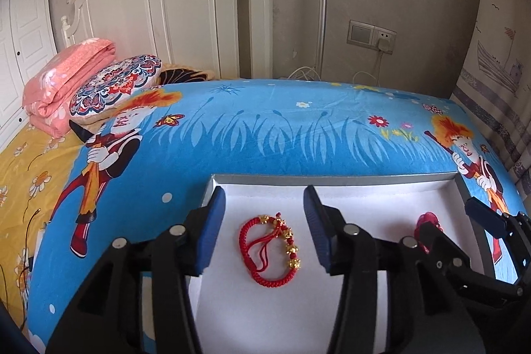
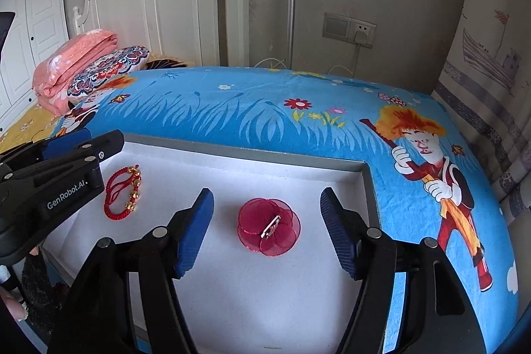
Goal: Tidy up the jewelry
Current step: 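Carry the brooch into the tray with the right tool while the left tool places the string bracelet, then open both tools and withdraw them from the tray toward the gold jewelry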
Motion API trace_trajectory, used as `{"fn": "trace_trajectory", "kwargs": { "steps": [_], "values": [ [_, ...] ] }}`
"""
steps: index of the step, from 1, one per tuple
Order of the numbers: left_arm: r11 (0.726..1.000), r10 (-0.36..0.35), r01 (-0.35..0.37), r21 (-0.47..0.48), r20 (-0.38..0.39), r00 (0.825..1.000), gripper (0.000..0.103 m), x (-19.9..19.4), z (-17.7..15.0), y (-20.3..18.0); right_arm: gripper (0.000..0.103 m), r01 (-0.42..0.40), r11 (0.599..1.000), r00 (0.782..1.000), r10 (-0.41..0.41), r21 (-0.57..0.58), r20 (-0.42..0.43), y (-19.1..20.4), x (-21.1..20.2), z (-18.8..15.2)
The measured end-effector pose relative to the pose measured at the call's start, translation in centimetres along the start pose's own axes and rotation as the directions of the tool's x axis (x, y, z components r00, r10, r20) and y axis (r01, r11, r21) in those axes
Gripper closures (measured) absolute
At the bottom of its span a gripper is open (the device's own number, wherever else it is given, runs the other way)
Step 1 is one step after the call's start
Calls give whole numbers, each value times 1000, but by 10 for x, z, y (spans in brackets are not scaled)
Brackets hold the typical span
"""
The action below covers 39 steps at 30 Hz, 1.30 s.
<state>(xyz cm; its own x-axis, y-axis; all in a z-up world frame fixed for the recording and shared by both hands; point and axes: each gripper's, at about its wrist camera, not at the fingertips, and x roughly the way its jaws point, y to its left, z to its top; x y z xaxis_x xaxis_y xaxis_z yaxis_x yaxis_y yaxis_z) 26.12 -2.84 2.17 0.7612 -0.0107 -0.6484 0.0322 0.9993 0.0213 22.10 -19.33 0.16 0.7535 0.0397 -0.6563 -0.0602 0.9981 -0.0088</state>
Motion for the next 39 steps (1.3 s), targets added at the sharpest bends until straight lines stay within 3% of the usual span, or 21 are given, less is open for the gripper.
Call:
{"fn": "trace_trajectory", "kwargs": {
  "steps": [5,10,17,25,29,32,39],
  "values": [
    [999,16,-20,45,104,994,21,-48,-21,3,39,-45,999,997,46,-11,69,-4,-47,-28],
    [997,15,-29,67,193,981,7,-97,-61,5,39,-51,999,994,52,-14,94,-11,-81,-71],
    [996,-27,12,89,165,986,6,-125,-115,-2,39,-41,999,993,39,7,115,-17,-108,-113],
    [996,-53,42,74,153,987,5,-137,-158,-3,39,-28,999,996,24,43,89,-27,-111,-140],
    [994,-77,65,86,148,986,5,-136,-174,-10,39,-10,998,996,5,58,84,-34,-111,-147],
    [992,-86,69,103,162,983,5,-138,-183,-15,33,3,998,997,-8,68,81,-39,-112,-151],
    [992,-94,76,104,177,980,5,-140,-183,-16,32,14,999,998,-17,49,65,-35,-108,-155]
  ]
}}
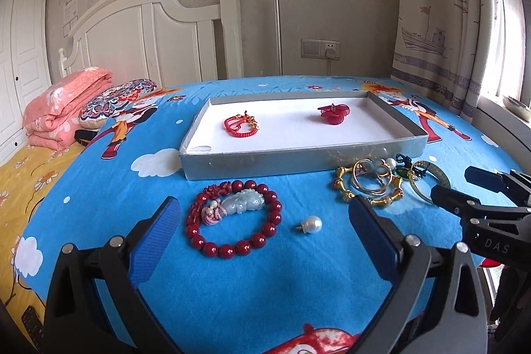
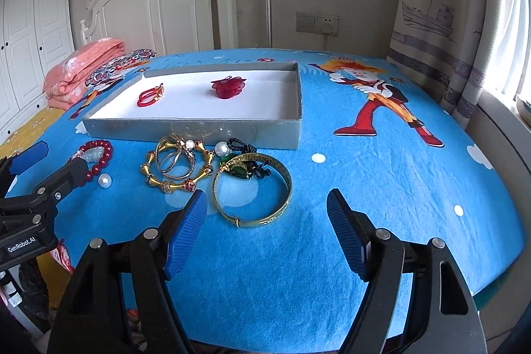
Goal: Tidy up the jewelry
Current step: 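Open both tools and withdraw them from the tray toward the gold jewelry, then grasp the gold bangle with the right tool while the left tool grasps the gold rings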
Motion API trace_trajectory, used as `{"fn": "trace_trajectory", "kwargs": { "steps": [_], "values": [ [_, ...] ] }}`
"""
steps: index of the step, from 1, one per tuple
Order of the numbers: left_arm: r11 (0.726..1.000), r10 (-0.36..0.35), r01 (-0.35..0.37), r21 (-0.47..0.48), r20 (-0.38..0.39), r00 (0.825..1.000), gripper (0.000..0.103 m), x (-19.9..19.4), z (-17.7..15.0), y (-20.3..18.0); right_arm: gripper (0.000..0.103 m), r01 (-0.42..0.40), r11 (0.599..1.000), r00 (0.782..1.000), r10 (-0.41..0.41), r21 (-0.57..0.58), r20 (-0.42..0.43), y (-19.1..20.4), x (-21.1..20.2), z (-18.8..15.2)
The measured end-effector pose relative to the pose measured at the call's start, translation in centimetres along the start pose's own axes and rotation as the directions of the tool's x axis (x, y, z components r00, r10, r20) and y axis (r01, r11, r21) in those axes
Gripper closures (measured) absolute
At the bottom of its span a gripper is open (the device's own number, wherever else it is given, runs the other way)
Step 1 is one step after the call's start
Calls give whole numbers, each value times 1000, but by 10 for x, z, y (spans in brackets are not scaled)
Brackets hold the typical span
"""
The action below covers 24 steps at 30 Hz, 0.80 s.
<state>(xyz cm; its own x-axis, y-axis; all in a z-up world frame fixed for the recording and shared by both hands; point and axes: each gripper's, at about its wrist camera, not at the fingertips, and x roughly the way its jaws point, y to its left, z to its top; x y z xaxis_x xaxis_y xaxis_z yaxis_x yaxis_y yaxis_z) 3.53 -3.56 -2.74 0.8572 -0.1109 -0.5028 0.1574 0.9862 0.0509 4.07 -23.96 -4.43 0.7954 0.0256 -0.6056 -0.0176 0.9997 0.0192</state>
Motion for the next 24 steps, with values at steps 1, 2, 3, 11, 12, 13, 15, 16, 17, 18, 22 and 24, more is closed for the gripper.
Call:
{"fn": "trace_trajectory", "kwargs": {
  "steps": [1,2,3,11,12,13,15,16,17,18,22,24],
  "values": [
    [1000,1,-1,0,-2,1000,5,1,0,0,32,2,1000,1000,-2,-3,-1,0,1,0],
    [1000,1,-1,-1,-5,1000,5,1,0,0,32,5,1000,1000,-5,-5,-3,1,2,0],
    [1000,1,-1,-1,-7,1000,5,2,0,1,31,11,1000,1000,-11,-6,-5,2,4,0],
    [1000,-1,1,3,-18,1000,5,6,-2,1,30,39,999,999,-39,-33,-21,7,16,1],
    [1000,-1,1,3,-18,1000,5,6,-2,1,30,41,999,999,-41,-34,-25,6,18,1],
    [1000,-1,1,4,-18,1000,5,7,-2,1,29,40,999,999,-41,-32,-26,6,20,2],
    [1000,-2,2,5,-20,1000,5,7,-2,1,27,44,998,999,-45,-34,-23,6,22,3],
    [1000,-3,4,6,-20,1000,5,7,-2,0,27,46,998,999,-47,-39,-20,7,23,4],
    [1000,-4,4,7,-20,1000,5,8,-2,0,27,46,998,999,-46,-40,-19,7,24,5],
    [1000,-5,5,8,-19,1000,5,7,-2,0,27,41,998,999,-41,-38,-18,6,25,5],
    [1000,-14,14,9,-15,1000,5,7,-3,-1,44,-8,1000,1000,8,-25,-17,4,24,4],
    [1000,-28,28,12,-22,999,5,8,-3,-3,47,14,999,1000,-14,-53,-4,7,21,3]
  ]
}}
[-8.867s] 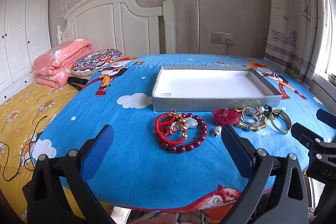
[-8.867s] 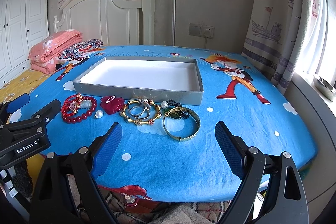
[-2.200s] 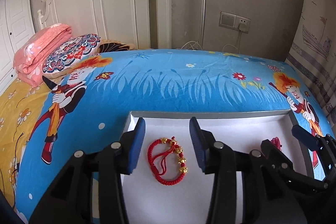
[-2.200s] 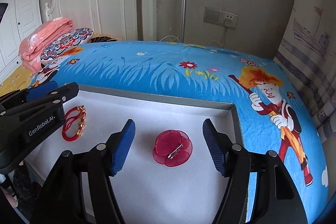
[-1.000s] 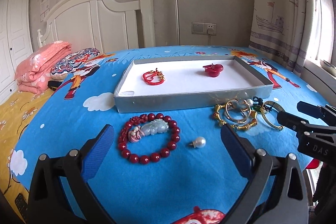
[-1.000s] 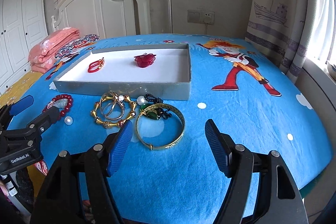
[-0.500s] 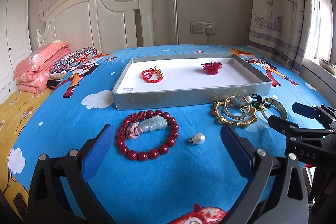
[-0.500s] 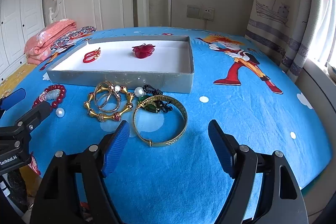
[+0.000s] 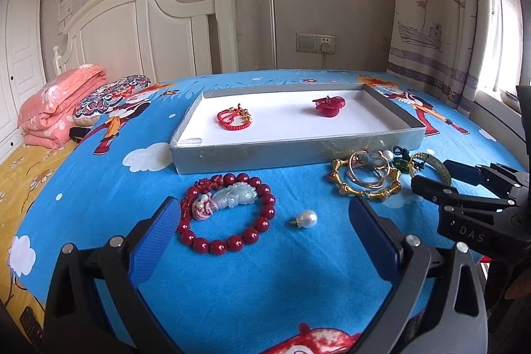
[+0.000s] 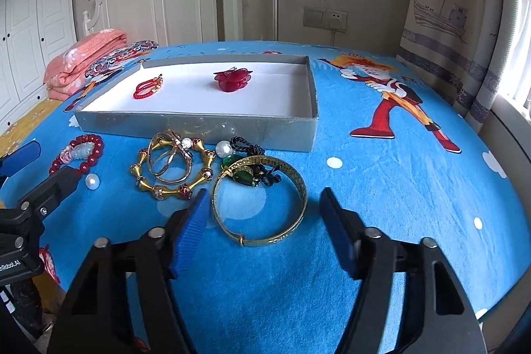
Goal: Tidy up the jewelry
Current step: 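Grasp the gold bangle with the right tool while the left tool grasps the gold rings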
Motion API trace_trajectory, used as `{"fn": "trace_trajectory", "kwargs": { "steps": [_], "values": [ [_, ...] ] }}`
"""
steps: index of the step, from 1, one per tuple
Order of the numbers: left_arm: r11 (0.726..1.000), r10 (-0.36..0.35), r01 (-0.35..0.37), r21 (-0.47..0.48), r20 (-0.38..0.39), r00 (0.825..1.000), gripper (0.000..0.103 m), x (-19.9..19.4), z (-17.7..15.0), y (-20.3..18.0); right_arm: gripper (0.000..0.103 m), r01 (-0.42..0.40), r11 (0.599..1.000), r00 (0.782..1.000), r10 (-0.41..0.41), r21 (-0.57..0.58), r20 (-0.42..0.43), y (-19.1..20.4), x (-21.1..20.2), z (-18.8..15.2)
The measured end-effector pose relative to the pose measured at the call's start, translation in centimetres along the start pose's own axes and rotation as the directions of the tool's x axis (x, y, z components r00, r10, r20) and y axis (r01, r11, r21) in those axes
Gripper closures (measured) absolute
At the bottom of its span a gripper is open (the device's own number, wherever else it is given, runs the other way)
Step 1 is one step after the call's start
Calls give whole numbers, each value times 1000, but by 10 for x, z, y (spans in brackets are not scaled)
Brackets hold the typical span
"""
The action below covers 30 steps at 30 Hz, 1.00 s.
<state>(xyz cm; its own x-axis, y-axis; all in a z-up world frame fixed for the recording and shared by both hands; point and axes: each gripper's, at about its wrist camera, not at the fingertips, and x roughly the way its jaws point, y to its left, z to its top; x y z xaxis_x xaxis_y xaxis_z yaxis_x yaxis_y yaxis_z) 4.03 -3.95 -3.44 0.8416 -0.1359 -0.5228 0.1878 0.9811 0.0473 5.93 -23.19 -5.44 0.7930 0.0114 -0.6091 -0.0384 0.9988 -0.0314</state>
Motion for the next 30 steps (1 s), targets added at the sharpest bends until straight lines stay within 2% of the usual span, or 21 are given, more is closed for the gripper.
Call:
{"fn": "trace_trajectory", "kwargs": {
  "steps": [12,16,21,24,26,29,30],
  "values": [
    [994,-99,101,36,-43,994,6,30,26,-37,47,27,999,997,-29,39,67,-14,-27,0],
    [989,-132,137,46,-93,987,16,43,32,-54,47,27,998,997,-31,58,76,-21,-31,-2],
    [987,-133,142,75,-114,985,16,48,35,-65,47,25,996,996,-32,81,86,-29,-33,-4],
    [984,-144,159,76,-170,975,25,58,37,-70,47,23,995,996,-32,97,89,-33,-34,-6],
    [982,-156,174,72,-201,967,37,65,39,-72,47,21,994,995,-31,104,90,-35,-35,-7],
    [983,-151,170,74,-211,966,41,69,40,-73,47,22,994,995,-32,109,92,-39,-37,-7],
    [983,-148,168,78,-211,966,47,69,39,-74,47,22,994,995,-32,110,91,-39,-37,-8]
  ]
}}
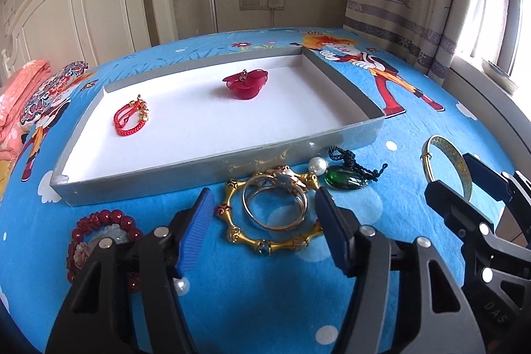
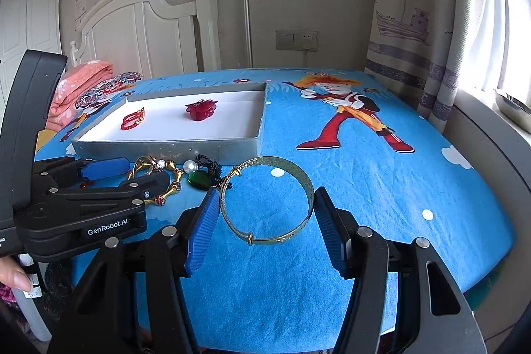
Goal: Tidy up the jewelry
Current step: 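Grasp the gold bangle with the right tool while the left tool grasps the gold rings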
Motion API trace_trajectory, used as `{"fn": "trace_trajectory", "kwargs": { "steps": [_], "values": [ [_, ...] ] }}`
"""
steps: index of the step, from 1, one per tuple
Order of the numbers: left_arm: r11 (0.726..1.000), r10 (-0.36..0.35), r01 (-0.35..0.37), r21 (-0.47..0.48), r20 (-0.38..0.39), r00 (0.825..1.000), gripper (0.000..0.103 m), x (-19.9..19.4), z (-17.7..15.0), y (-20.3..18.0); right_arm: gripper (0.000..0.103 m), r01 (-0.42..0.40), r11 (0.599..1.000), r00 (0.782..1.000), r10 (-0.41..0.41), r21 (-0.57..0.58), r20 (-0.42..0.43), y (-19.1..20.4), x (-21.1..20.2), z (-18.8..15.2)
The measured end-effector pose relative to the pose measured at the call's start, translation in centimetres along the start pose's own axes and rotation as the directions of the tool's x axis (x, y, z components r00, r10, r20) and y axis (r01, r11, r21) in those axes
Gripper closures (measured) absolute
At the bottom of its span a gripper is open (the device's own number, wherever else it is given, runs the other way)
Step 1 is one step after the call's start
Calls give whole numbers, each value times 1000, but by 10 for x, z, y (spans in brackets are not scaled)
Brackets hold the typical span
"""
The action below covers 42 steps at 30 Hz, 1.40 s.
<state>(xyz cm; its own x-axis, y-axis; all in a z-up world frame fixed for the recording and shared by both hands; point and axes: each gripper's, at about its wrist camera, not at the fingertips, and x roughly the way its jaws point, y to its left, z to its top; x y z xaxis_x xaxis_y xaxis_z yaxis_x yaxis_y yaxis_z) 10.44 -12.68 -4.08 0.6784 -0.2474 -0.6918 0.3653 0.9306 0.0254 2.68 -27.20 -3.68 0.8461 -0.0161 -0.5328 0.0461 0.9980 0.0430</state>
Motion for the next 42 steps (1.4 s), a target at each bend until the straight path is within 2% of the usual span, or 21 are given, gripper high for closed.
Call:
{"fn": "trace_trajectory", "kwargs": {
  "steps": [3,4,7,17,25,32,42],
  "values": [
    [1000,14,-14,25,12,1000,56,-1,-2,-3,47,-1,1000,1000,1,3,-5,-1,0,-2],
    [999,20,-21,33,20,1000,62,-2,-3,-5,47,-1,1000,1000,1,3,-6,-1,0,-2],
    [999,24,-27,41,52,998,67,-7,-5,-7,47,-2,1000,1000,2,-4,-5,1,1,-2],
    [1000,-21,23,-19,101,995,67,-21,-21,4,47,-8,1000,1000,8,-24,-1,10,-1,-5],
    [998,-50,54,-21,167,985,67,-40,-23,5,47,-9,1000,1000,9,-30,-1,14,-2,-6],
    [996,-33,48,-70,203,979,67,-55,-24,20,47,-19,999,1000,19,-44,1,20,-4,-6],
    [996,-5,23,-89,190,982,67,-59,-31,31,47,-31,996,999,32,-80,3,32,-7,-6]
  ]
}}
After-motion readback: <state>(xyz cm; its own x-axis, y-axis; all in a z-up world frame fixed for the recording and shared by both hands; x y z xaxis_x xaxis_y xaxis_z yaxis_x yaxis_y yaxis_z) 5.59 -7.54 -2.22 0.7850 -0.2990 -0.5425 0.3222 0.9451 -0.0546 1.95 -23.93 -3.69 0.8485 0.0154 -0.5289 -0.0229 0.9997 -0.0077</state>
